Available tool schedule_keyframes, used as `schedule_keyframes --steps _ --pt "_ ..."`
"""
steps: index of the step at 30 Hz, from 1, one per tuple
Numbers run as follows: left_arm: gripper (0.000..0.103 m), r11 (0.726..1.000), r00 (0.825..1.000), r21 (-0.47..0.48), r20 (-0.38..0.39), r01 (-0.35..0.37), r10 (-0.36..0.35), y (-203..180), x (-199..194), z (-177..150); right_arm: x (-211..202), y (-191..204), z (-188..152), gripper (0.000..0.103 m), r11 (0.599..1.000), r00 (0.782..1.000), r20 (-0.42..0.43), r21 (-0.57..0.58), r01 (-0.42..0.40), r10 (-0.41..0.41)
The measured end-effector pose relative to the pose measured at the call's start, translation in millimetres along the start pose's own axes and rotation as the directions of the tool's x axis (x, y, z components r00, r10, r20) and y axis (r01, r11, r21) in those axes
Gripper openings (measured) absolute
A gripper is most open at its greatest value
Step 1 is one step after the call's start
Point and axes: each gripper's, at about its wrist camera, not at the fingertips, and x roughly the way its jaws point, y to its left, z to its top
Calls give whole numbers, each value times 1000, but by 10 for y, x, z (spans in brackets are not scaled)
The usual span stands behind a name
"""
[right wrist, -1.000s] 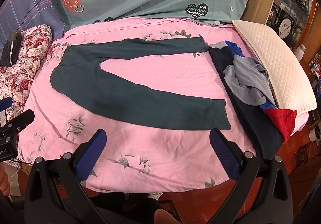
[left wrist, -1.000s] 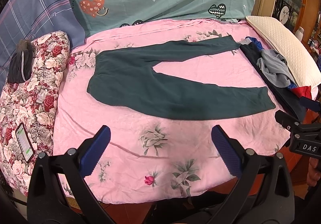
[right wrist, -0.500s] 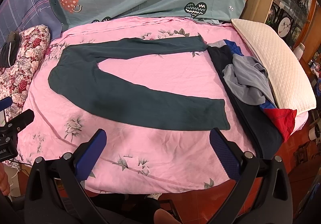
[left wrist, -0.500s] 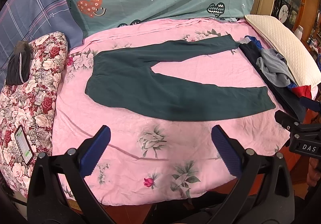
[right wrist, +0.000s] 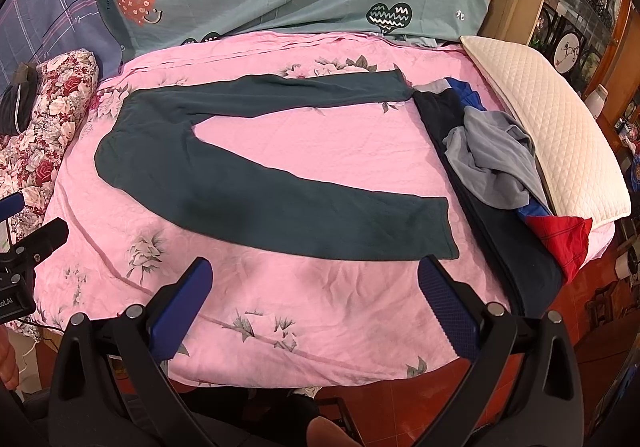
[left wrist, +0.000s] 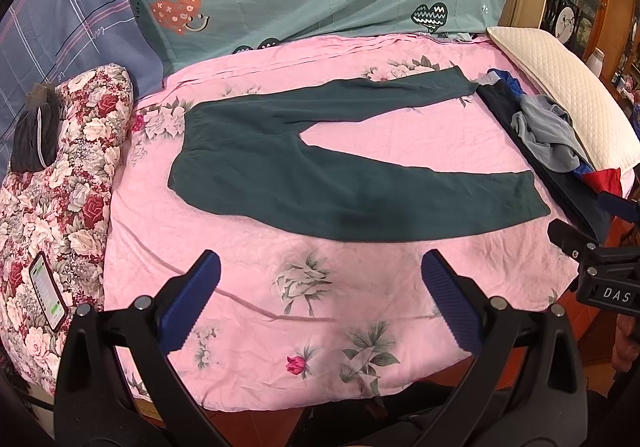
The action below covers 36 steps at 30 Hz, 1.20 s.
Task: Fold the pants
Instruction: 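Grasp the waistband with the left tool while the right tool grasps the other waistband corner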
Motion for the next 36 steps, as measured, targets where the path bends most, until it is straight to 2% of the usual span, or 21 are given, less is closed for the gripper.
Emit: schedule_keyframes --steps 17,24,29,34,36 --pt "101 1000 1000 20 -21 15 -14 -30 113 98 85 -35 65 102 1000 1000 -23 15 12 -12" --pt "101 1000 998 12 -69 1 0 133 353 164 241 88 139 102 1000 999 -47 14 -3 4" --pt "101 996 992 -66 -119 -54 46 709 615 189 449 446 249 102 997 996 -57 -38 -64 61" --pt "101 979 982 -150 -146 -140 118 1560 875 204 723 1100 404 101 974 985 -54 -149 -168 162" --pt "101 973 981 -173 -147 -154 129 1926 1040 217 848 1436 479 95 956 978 -50 -209 -206 200"
